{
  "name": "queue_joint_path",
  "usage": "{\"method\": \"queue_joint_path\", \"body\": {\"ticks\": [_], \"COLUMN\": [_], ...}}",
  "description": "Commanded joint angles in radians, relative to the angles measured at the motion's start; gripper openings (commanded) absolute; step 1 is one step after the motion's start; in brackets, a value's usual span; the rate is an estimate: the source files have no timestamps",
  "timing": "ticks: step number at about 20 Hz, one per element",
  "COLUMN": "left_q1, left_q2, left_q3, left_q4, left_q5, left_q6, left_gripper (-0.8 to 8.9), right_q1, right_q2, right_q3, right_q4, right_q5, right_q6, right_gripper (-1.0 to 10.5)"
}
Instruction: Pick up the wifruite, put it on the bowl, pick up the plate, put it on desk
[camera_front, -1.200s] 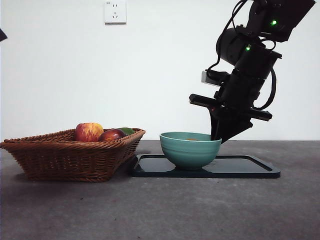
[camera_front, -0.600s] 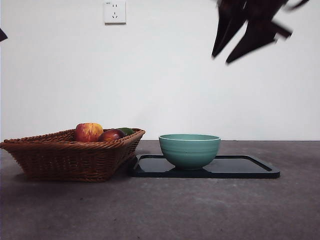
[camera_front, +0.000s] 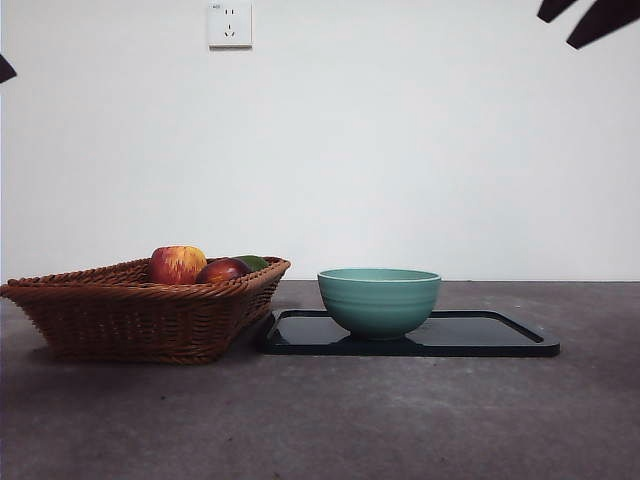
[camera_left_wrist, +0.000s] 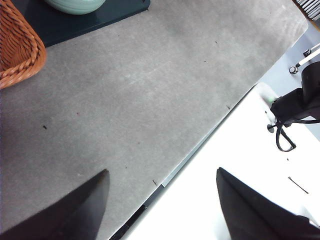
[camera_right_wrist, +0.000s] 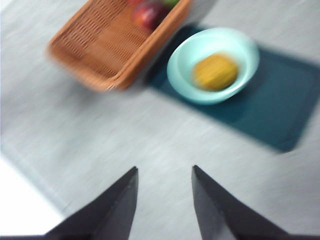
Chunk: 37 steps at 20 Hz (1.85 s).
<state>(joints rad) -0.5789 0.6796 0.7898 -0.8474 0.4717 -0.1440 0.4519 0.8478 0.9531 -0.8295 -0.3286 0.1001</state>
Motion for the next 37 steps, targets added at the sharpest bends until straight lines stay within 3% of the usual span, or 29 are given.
{"method": "queue_joint_path", "body": {"ticks": [1, 4, 20, 24, 29, 37], "left_q1": [-0.005, -0.005, -0.005, -0.005, -0.005, -0.020], "left_q2": [0.004, 0.004, 0.004, 0.041, 0.281, 0.803], "left_q3": [0.009, 0.009, 0.009, 0.021, 0.145, 0.573], "left_q4": [0.009, 0.008, 0.013, 0.170, 0.260, 0.267], "left_q5": [-0.001, -0.001, -0.001, -0.001, -0.073, -0.102], "left_q6": [0.012, 0.012, 0.012, -0.048, -0.043, 0.079], "left_gripper": [3.44, 3.44, 3.43, 3.41, 3.44, 3.44], "right_q1": [0.015, 0.028, 0.031, 0.031, 0.031, 0.031], "right_q2": [-0.043, -0.094, -0.105, -0.105, -0.105, -0.106], "right_q3": [-0.063, -0.135, -0.143, -0.143, -0.143, -0.143], "right_q4": [-0.005, -0.024, -0.032, -0.032, -0.026, -0.002], "right_q5": [-0.058, -0.094, -0.093, -0.093, -0.092, -0.092], "right_q6": [-0.014, -0.014, -0.014, -0.014, -0.006, 0.016], "right_gripper": [1.7, 1.7, 1.7, 1.7, 1.7, 1.7]}}
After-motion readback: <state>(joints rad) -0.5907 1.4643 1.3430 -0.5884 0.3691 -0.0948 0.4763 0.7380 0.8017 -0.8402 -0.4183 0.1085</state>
